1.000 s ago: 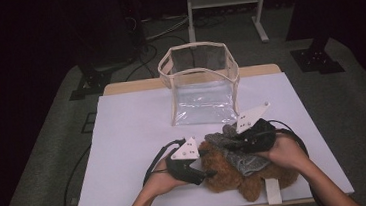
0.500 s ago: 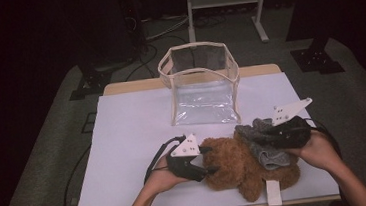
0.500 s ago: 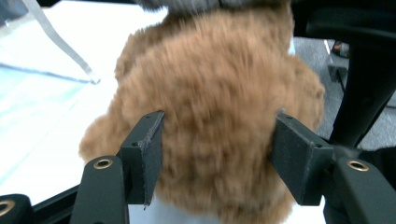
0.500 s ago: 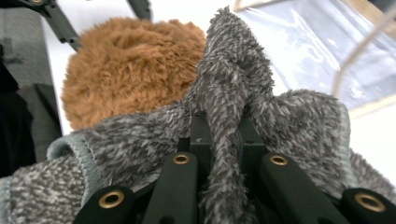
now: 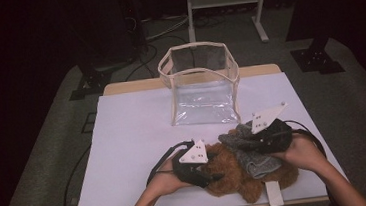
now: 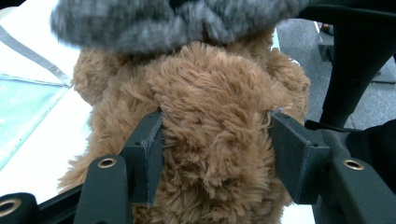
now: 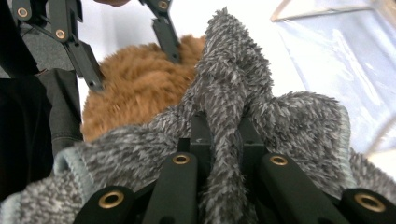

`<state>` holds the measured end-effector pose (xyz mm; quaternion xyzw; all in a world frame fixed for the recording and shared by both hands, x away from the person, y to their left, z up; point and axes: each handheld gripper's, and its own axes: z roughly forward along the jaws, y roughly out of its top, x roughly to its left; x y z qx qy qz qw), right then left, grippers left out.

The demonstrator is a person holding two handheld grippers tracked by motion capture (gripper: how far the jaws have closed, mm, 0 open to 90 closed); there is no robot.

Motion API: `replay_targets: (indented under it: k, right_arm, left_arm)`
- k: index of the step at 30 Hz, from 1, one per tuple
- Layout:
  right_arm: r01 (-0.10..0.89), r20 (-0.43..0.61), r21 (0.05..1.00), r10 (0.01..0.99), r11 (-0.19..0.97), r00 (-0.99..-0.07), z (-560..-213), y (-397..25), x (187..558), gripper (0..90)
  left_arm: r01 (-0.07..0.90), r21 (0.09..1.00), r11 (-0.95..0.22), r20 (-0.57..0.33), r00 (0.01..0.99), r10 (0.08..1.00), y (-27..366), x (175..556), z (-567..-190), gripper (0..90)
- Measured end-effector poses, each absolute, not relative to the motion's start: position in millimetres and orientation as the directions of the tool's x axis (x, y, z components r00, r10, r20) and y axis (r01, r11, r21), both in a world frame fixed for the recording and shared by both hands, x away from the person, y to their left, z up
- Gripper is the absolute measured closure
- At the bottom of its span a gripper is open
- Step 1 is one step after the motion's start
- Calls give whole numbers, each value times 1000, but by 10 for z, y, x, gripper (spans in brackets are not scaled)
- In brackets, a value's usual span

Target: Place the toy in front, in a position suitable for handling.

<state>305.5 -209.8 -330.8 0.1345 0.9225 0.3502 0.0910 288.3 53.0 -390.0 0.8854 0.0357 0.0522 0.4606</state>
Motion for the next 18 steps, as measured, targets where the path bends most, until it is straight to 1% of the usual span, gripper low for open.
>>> replay_targets:
  k: [4, 7, 10, 14, 18]
  right_arm:
    - [226, -68, 692, 373, 686, -925, -3227, -2447, 3075, 805]
    - [282, -25, 728, 436, 625, -900, -3180, -2780, 3062, 805]
    - [312, 12, 757, 465, 575, -885, -3231, -3042, 3025, 805]
    - [325, 52, 784, 466, 529, -883, -3359, -3122, 2974, 805]
    - [329, 89, 805, 447, 494, -890, -3486, -3033, 2954, 807]
  left_arm:
    - [16, 824, -567, 58, 992, 113, 533, 2888, -3907, 399]
    - [14, 822, -569, 64, 991, 116, 536, 2892, -3899, 396]
    - [22, 828, -560, 60, 990, 128, 548, 2906, -3874, 383]
    - [22, 833, -553, 62, 989, 133, 523, 2931, -3813, 343]
    - [24, 826, -563, 69, 987, 143, 465, 2950, -3800, 270]
